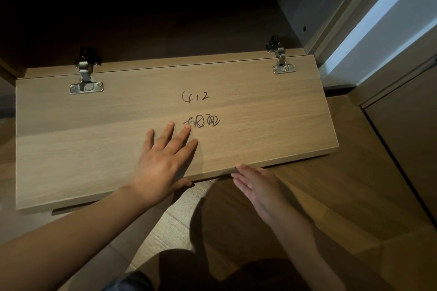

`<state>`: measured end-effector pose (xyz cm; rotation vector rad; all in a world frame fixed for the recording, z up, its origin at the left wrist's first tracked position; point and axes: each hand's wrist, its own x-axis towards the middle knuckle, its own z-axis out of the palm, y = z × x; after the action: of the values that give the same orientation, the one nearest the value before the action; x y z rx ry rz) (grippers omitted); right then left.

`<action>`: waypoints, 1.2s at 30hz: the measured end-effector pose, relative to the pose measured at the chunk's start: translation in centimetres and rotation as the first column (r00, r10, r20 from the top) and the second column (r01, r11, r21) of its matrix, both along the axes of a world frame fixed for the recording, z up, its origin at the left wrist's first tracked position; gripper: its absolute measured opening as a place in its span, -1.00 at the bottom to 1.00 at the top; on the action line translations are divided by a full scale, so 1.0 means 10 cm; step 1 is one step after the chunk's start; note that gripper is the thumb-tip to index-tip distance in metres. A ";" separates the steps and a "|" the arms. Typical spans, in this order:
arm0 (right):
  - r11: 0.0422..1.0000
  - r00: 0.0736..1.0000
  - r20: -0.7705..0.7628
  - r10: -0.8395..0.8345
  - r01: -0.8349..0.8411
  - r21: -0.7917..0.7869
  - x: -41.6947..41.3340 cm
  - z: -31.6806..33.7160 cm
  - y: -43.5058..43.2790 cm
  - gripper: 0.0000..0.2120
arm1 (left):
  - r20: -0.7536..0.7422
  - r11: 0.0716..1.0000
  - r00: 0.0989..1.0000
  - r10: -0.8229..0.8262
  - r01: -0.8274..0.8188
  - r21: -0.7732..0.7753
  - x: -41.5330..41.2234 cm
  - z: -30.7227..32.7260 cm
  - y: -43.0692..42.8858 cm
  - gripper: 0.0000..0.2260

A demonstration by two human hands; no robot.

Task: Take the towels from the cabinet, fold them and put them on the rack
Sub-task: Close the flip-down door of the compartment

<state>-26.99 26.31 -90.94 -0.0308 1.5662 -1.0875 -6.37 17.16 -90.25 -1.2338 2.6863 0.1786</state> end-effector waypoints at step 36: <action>0.801 0.195 -0.970 0.145 -0.598 -0.001 -0.56 1.75 -0.09 -0.73 | -0.376 0.893 0.840 -0.392 0.248 -0.376 -0.18 1.94 -0.45 -0.57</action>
<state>-32.55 25.44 -73.41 -1.6043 2.1359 -0.9359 -8.21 12.65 -70.89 -0.8535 3.3885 -0.0258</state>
